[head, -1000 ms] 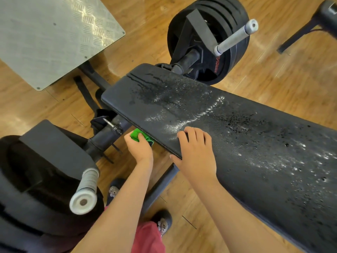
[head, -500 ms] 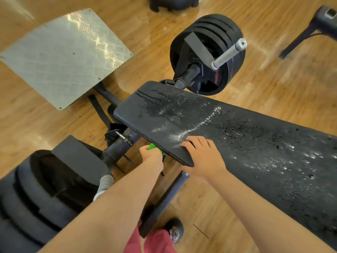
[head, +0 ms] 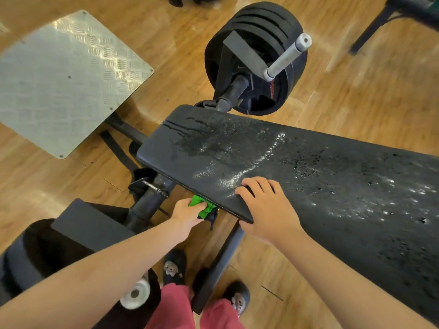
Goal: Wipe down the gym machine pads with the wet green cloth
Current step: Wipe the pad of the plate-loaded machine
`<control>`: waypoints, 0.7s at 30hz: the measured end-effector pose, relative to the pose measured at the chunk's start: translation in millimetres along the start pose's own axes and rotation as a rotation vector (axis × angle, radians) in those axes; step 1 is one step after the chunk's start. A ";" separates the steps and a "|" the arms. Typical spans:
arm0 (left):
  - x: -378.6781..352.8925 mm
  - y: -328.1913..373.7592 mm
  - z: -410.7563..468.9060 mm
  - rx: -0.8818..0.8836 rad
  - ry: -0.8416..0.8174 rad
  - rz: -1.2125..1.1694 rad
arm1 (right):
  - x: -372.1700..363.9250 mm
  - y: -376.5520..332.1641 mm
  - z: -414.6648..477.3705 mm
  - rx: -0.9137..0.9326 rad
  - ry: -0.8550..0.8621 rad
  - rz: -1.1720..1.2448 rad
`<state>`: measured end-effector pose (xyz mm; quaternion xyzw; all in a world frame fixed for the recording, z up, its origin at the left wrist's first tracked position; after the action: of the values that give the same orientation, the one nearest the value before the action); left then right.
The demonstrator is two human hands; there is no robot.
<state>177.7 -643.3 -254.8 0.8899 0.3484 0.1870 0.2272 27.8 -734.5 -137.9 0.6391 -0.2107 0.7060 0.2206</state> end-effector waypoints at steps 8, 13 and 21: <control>9.0 -4.4 23.5 0.021 -0.068 -0.072 | 0.3 -0.9 -0.4 -0.004 -0.005 -0.002; 40.3 17.0 63.7 0.079 0.210 -0.342 | 2.0 -2.1 -0.1 -0.012 -0.012 -0.017; 30.0 16.4 41.4 0.113 0.055 -0.248 | 0.7 -2.4 0.4 -0.025 -0.035 -0.023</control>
<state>227.3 -644.2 -275.0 0.8459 0.4720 0.1618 0.1882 29.5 -732.7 -137.1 0.6508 -0.2161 0.6895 0.2330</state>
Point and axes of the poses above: each hand's wrist, its own z-axis towards the middle knuckle, its own x-axis out of the back of the hand, y = z × x, the point moved 6 cm from there along z, towards the middle knuckle, and after that the axes turned 14 degrees about y, right-handed, at the moved point
